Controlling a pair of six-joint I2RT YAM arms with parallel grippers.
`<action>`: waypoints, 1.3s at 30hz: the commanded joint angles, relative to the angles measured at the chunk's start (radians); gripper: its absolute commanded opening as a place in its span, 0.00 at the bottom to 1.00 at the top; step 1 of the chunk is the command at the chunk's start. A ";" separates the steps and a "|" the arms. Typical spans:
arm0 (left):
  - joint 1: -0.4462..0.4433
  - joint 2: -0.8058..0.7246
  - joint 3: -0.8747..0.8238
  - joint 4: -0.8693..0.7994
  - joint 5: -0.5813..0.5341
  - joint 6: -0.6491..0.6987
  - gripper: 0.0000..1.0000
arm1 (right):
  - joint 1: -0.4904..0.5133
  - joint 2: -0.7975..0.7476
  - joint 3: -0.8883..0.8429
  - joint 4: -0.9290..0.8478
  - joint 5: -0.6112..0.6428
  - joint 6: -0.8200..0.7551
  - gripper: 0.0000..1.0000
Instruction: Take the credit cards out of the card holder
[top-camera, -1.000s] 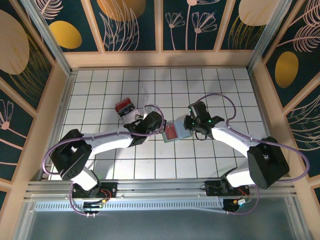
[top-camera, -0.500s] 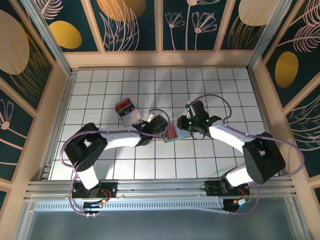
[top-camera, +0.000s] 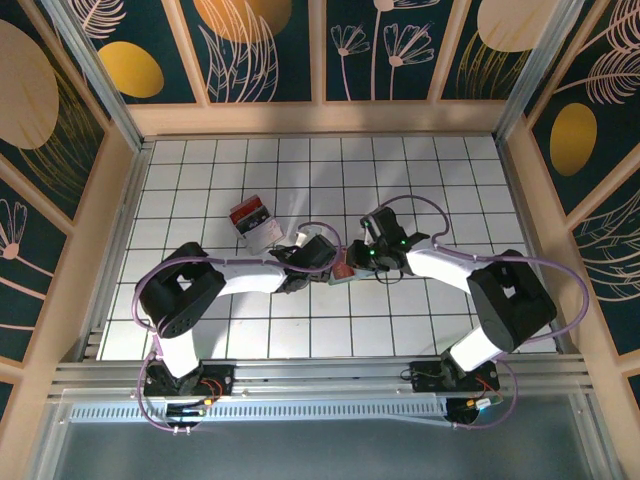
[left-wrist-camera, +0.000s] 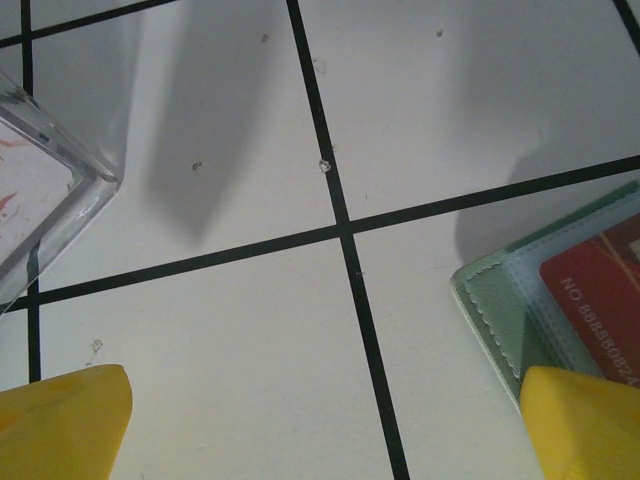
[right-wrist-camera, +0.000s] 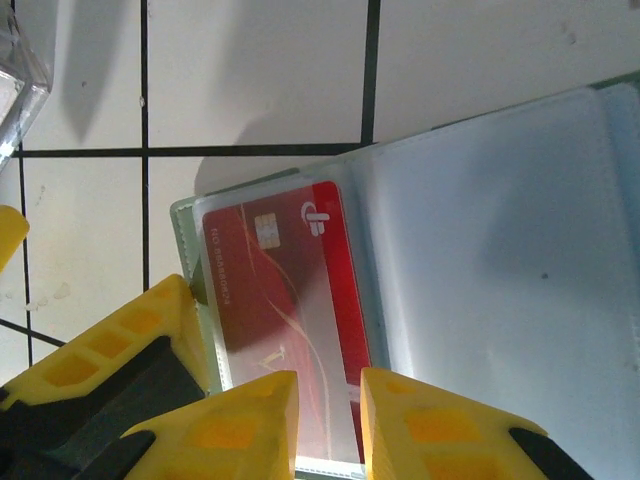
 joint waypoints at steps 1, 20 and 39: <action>-0.004 0.026 0.018 -0.022 -0.022 -0.022 0.99 | 0.009 0.029 0.030 0.018 -0.017 0.006 0.24; -0.003 0.027 0.015 -0.044 -0.043 -0.026 0.99 | -0.003 0.088 0.013 0.054 -0.049 -0.007 0.25; -0.004 0.044 0.023 -0.047 -0.048 -0.014 0.99 | -0.024 0.109 -0.038 0.149 -0.181 0.023 0.27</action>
